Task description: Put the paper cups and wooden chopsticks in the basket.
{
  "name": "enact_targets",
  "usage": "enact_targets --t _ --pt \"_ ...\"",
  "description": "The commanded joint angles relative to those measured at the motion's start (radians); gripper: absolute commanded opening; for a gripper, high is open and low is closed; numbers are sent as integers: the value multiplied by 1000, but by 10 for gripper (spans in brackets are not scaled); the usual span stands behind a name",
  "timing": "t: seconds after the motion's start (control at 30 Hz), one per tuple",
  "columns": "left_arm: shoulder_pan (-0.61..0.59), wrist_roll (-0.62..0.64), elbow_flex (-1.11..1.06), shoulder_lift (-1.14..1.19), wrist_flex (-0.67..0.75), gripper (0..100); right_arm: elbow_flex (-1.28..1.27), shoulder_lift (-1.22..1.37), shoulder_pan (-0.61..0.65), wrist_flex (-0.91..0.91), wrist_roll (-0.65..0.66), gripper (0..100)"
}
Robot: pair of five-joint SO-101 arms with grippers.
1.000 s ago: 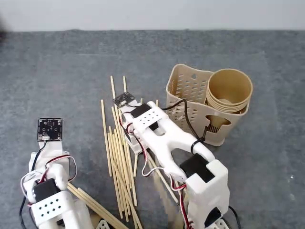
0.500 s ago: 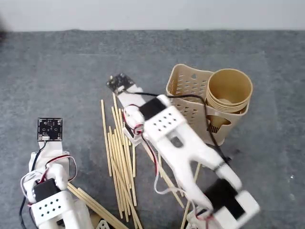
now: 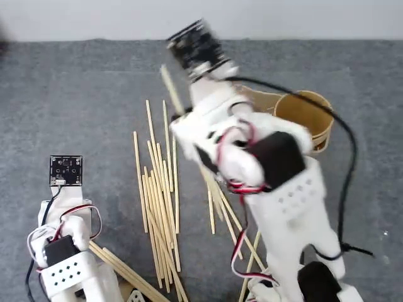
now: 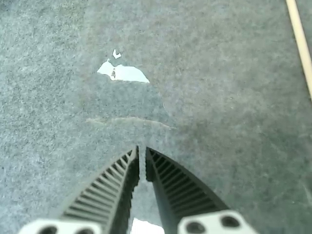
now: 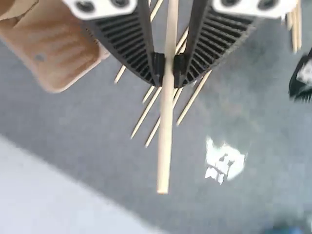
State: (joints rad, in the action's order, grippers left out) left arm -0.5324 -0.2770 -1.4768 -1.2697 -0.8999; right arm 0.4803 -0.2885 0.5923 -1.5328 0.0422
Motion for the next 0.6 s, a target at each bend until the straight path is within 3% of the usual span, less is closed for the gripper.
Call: enact_targets --t 0.0,0.3,0.57 --pt "-3 -11 4 -9 21 26 112 -56 -85 77 8 9" --pt "-3 -12 4 -9 21 26 130 -56 -263 265 9 9" --pt "-3 -12 4 -9 21 26 2 -64 -323 371 6 9"
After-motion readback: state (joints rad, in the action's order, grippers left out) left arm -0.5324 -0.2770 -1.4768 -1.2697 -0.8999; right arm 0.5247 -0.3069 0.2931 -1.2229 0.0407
